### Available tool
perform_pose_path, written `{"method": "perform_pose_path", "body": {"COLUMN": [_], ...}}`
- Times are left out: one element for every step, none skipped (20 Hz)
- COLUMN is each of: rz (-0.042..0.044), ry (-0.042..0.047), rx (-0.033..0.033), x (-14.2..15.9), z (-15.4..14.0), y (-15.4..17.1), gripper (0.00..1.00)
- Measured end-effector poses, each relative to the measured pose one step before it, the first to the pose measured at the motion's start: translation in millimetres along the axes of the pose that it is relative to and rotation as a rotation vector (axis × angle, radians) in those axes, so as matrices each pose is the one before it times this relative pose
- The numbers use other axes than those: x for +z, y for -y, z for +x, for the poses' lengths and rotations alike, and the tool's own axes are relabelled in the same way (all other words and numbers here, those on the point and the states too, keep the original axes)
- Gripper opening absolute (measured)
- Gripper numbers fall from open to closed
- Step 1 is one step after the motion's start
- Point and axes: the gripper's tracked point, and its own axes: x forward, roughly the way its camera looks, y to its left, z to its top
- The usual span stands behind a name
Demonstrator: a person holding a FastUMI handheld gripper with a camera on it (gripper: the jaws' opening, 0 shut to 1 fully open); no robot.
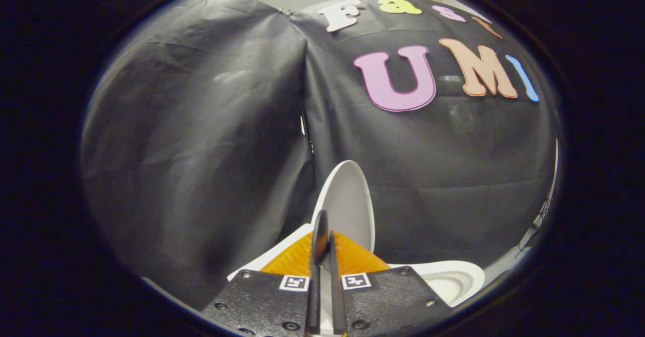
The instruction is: Open the toilet lid.
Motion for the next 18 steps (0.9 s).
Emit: {"method": "perform_pose_path", "body": {"rz": [-0.00482, -0.00227, 0.0031, 0.00598, 0.00678, 0.00063, -0.0032, -0.01149, -0.01406, -0.01505, -0.01423, -0.01373, -0.0078, 0.00281, 0.00419, 0.02032, 0.02839, 0.01402], "ry": [-0.00301, -0.00382, -0.00296, -0.0048, -0.00408, -0.0076, -0.00449, -0.00731, -0.00689, -0.00769, -0.00016, 0.00312, 0.00491, 0.00265, -0.00845, -0.00095, 0.04468, 0.04333], "rx": [0.00512, 0.00831, 0.00945, 0.01125, 0.01146, 0.00983, 0.00821, 0.00307, -0.00102, -0.00664, -0.01517, -0.02599, -0.04068, -0.03516, -0.01498, 0.07697, 0.04852, 0.00133], "x": [0.27, -1.16, -1.37, -0.92, 0.74, -0.44, -1.55, -0.13, -1.89, -0.89, 0.72, 1.78, 0.03, 1.32, -1.44, 2.2, 10.66, 14.51], "z": [3.13, 1.52, 3.22, 1.85, 4.39, 3.16, 1.01, 1.51, 0.87, 1.56, -0.28, -2.05, -1.67, -3.5, -1.91, -4.78, -7.05, -4.61], "y": [-4.95, -4.85, -4.63, -5.13, -2.4, -3.39, -4.88, -4.22, -2.83, -1.54, 0.8, 3.21, 7.71, 8.34, 6.75, -8.82, -5.43, 4.16], "gripper": [0.09, 0.09, 0.09, 0.09, 0.09, 0.09, 0.09, 0.1, 0.1, 0.1, 0.11, 0.12, 0.14, 0.21, 0.29, 0.36, 0.44, 0.51]}}
